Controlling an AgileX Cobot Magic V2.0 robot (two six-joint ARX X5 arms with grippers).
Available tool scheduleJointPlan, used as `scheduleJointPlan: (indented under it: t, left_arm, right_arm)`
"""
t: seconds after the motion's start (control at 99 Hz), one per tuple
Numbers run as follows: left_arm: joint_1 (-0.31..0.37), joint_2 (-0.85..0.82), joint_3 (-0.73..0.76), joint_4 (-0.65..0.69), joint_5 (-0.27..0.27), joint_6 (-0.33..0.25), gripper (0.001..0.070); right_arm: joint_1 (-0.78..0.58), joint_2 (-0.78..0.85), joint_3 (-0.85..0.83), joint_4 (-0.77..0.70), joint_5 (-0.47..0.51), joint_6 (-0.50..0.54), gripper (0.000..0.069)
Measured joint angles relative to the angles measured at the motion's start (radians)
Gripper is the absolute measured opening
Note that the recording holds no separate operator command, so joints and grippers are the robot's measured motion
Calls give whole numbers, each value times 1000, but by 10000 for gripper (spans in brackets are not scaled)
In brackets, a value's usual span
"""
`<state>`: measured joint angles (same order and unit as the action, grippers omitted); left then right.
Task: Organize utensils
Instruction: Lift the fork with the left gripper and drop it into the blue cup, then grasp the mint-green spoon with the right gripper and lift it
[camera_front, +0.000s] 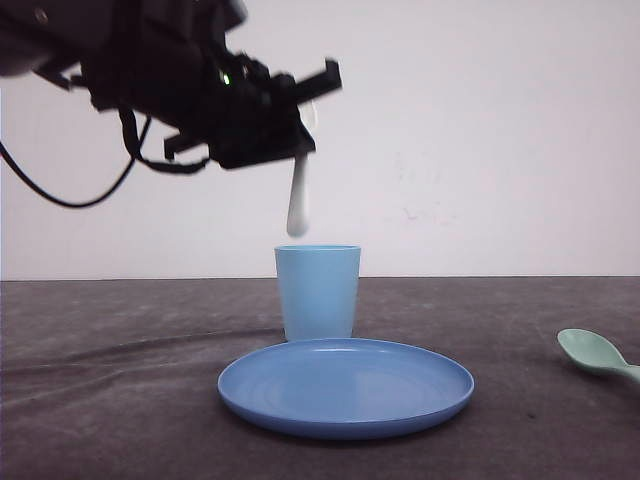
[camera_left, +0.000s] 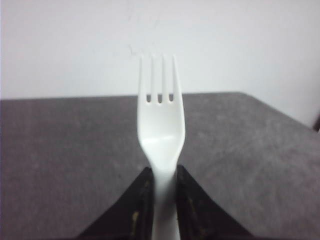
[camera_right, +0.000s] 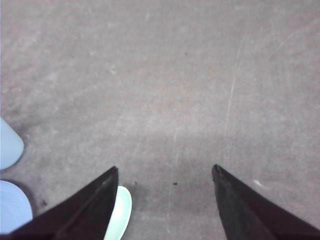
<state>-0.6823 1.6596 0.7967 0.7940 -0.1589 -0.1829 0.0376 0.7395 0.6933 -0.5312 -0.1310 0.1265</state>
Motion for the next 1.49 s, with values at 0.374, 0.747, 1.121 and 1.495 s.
scheduleJointPlan:
  t: [0.374,0.747,1.121,1.495]
  left_arm:
    - [-5,101,0,0,0,-31,65]
    - [-17,48,0,-56,0,-43,294]
    - [-50,-370,0,-392,1,-38,294]
    - [-86,-665,0,-850,1,-39,294]
  right_arm:
    - [19,75,0,0,0,-1,372]
    - [56,82,0,-14,0,8,372]
    - [229,162,0,-163,18,146,372]
    - [365,377,0,-175,80,223,372]
